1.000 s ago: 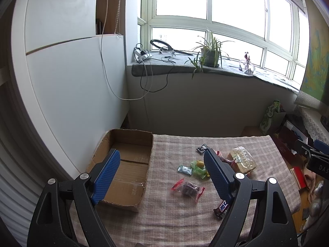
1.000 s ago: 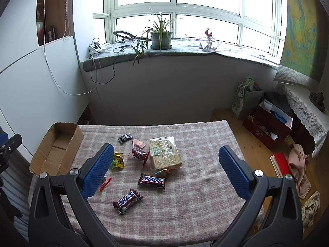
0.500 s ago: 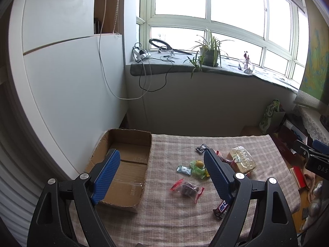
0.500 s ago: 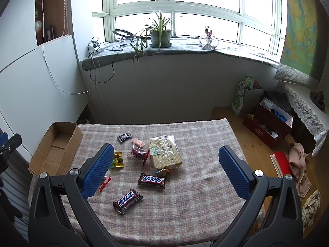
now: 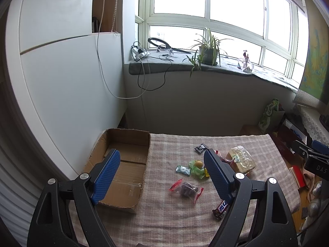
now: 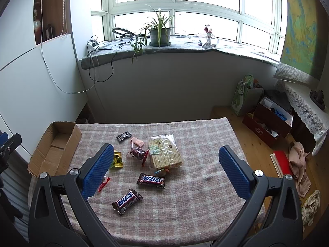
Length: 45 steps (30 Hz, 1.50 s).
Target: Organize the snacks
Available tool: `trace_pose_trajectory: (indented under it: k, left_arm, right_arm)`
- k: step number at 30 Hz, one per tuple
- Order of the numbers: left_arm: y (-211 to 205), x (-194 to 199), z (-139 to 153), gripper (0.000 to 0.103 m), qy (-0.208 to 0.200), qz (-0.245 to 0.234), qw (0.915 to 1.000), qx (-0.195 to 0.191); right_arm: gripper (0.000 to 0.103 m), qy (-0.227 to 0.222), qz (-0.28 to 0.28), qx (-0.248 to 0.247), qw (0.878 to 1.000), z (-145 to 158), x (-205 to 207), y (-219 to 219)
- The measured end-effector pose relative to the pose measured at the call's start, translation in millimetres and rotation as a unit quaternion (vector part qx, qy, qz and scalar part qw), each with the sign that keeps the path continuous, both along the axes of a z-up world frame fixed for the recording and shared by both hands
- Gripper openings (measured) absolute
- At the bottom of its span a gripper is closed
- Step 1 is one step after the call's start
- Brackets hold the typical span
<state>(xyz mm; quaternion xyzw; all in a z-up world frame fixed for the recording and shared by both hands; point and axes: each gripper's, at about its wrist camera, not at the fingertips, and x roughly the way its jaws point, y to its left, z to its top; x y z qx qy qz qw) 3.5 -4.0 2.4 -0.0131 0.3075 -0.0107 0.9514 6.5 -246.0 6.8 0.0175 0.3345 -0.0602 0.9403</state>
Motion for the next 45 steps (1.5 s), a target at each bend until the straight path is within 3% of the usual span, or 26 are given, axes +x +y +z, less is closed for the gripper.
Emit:
trace_pose_trajectory:
  k: [9,17,19,23,26,27,36,40,45]
  left_arm:
    - [3.2,2.4,-7.1,0.084,0.01,-0.004,0.9999,-0.002]
    - [13.1,10.1,-39.8,0.082,0.066,-0.011,0.9973,-0.029]
    - [11.6,11.3,-45.7,0.082,0.075,-0.018,0.9965,-0.033]
    - [1.5,15.8,-59.2,0.07,0.098,-0.044,0.9935,-0.038]
    - [-8.6,21.9,-72.9,0.06,0.125,-0.067,0.9885,-0.052]
    - [-11.7,24.3,-77.9,0.056,0.135,-0.074,0.9865,-0.058]
    - [-33.3,56.4,-126.1,0.053,0.231,-0.1,0.9605,-0.118]
    - [-35.5,73.5,-147.0,0.052,0.262,-0.083,0.951,-0.142]
    - [-35.2,91.7,-171.0,0.052,0.283,-0.05,0.9467,-0.145]
  right_arm:
    - [0.103,0.01,0.002,0.0,1.0,-8.0,0.5,-0.6]
    - [0.103,0.073,0.026,0.037,0.996,-51.4,8.6,-6.6]
    - [0.097,0.09,0.032,0.042,0.995,-61.1,8.4,-5.1]
    - [0.092,0.135,0.045,0.079,0.987,-86.2,14.1,-3.2]
    - [0.084,0.177,0.055,0.113,0.976,-109.6,21.5,2.7]
    - [0.077,0.193,0.059,0.129,0.971,-118.0,23.2,4.9]
    - [0.063,0.289,0.056,0.198,0.935,-180.2,47.0,22.3]
    - [0.062,0.308,0.055,0.202,0.928,-196.5,54.7,33.0]
    - [0.062,0.32,0.049,0.198,0.925,-209.6,62.5,42.8]
